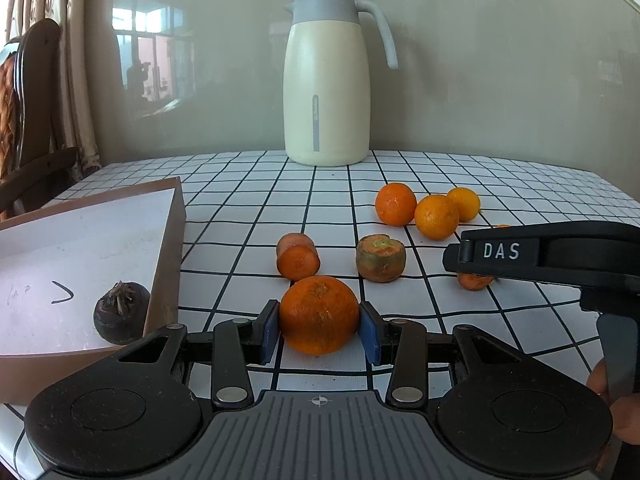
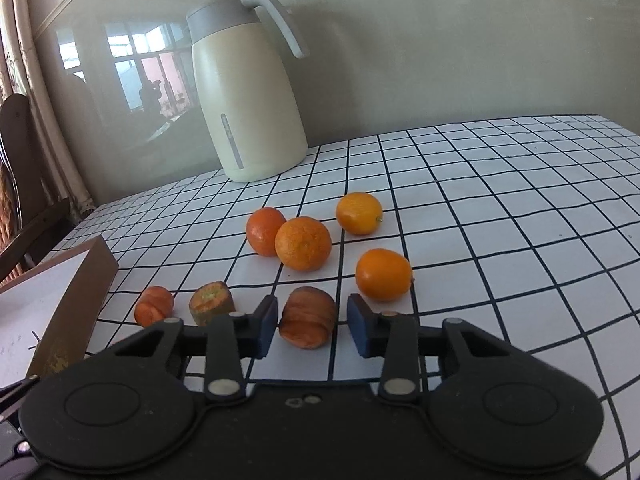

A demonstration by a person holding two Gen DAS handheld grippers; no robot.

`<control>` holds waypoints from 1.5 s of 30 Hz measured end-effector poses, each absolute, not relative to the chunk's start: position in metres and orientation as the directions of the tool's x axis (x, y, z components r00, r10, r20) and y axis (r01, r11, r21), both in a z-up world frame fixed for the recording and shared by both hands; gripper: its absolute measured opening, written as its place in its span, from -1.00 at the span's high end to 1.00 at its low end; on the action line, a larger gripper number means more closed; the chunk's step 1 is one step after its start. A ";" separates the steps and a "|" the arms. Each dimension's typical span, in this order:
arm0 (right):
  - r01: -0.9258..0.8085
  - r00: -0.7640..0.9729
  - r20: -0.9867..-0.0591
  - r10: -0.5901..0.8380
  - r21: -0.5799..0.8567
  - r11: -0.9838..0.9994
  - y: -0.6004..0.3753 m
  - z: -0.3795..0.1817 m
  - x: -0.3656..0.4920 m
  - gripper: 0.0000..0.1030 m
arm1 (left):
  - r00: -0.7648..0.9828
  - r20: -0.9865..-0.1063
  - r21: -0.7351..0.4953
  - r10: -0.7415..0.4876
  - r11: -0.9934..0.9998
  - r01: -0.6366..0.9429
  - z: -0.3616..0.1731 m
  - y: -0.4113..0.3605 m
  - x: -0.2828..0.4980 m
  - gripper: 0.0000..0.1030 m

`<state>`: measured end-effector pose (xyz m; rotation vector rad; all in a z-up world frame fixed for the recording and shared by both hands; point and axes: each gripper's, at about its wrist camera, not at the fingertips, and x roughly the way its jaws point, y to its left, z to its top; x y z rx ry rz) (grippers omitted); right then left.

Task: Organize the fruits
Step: 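Grasp the large orange with the left gripper while the right grasps the brown fruit, then carry the orange and brown fruit over the cardboard tray with both grippers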

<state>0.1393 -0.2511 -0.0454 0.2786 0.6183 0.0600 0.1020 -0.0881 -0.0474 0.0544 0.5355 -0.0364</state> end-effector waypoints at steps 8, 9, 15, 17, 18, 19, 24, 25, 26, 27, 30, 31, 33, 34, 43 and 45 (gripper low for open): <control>0.005 0.814 -0.563 0.144 0.255 0.967 -0.247 -0.044 0.135 0.59 | 0.860 -0.510 0.044 -0.018 0.998 0.047 -0.048 -0.089 0.103 0.19; 0.007 0.814 -0.562 0.146 0.261 0.965 -0.249 -0.044 0.133 0.59 | 0.861 -0.509 0.043 -0.017 0.998 0.045 -0.048 -0.089 0.102 0.19; -0.004 0.826 -0.543 0.154 0.267 0.964 -0.256 -0.038 0.120 0.59 | 0.858 -0.513 -0.005 -0.029 0.999 0.031 -0.047 -0.084 0.103 0.19; -0.006 0.832 -0.534 0.151 0.262 0.965 -0.259 -0.036 0.115 0.59 | 0.857 -0.515 -0.021 -0.039 0.999 0.033 -0.047 -0.083 0.102 0.19; -0.007 0.834 -0.532 0.149 0.261 0.965 -0.260 -0.035 0.112 0.59 | 0.857 -0.513 -0.024 -0.043 0.999 0.037 -0.047 -0.083 0.101 0.19; -0.006 0.835 -0.530 0.148 0.261 0.965 -0.262 -0.034 0.110 0.59 | 0.859 -0.510 -0.021 -0.044 0.999 0.039 -0.047 -0.083 0.100 0.19; -0.008 0.840 -0.522 0.150 0.264 0.965 -0.268 -0.030 0.098 0.59 | 0.875 -0.480 -0.008 -0.057 0.998 0.061 -0.043 -0.086 0.092 0.20; -0.012 0.841 -0.519 0.151 0.261 0.965 -0.269 -0.028 0.096 0.59 | 0.877 -0.477 -0.004 -0.061 0.998 0.067 -0.041 -0.087 0.091 0.20; -0.015 0.842 -0.518 0.152 0.259 0.966 -0.269 -0.027 0.093 0.59 | 0.879 -0.472 0.000 -0.064 0.997 0.073 -0.041 -0.087 0.088 0.20; -0.018 0.842 -0.517 0.154 0.258 0.966 -0.269 -0.027 0.091 0.59 | 0.881 -0.469 0.005 -0.067 0.997 0.078 -0.040 -0.087 0.087 0.20; -0.033 0.839 -0.518 0.164 0.253 0.967 -0.268 -0.025 0.084 0.59 | 0.880 -0.468 0.008 -0.083 0.995 0.098 -0.037 -0.086 0.081 0.20; -0.039 0.840 -0.517 0.165 0.247 0.968 -0.267 -0.024 0.081 0.59 | 0.880 -0.467 0.010 -0.086 0.995 0.103 -0.036 -0.085 0.079 0.20; -0.050 0.842 -0.513 0.168 0.236 0.971 -0.265 -0.021 0.076 0.59 | 0.880 -0.465 0.014 -0.091 0.994 0.111 -0.034 -0.084 0.075 0.20; -0.053 0.842 -0.512 0.170 0.234 0.971 -0.265 -0.020 0.074 0.59 | 0.881 -0.463 0.015 -0.094 0.993 0.114 -0.033 -0.083 0.073 0.20; -0.053 0.854 -0.493 0.164 0.230 0.972 -0.264 -0.013 0.058 0.59 | 0.894 -0.436 0.030 -0.102 0.991 0.127 -0.022 -0.068 0.054 0.20; -0.053 0.854 -0.493 0.164 0.232 0.971 -0.263 -0.013 0.054 0.58 | 0.897 -0.429 0.033 -0.101 0.991 0.128 -0.020 -0.065 0.051 0.20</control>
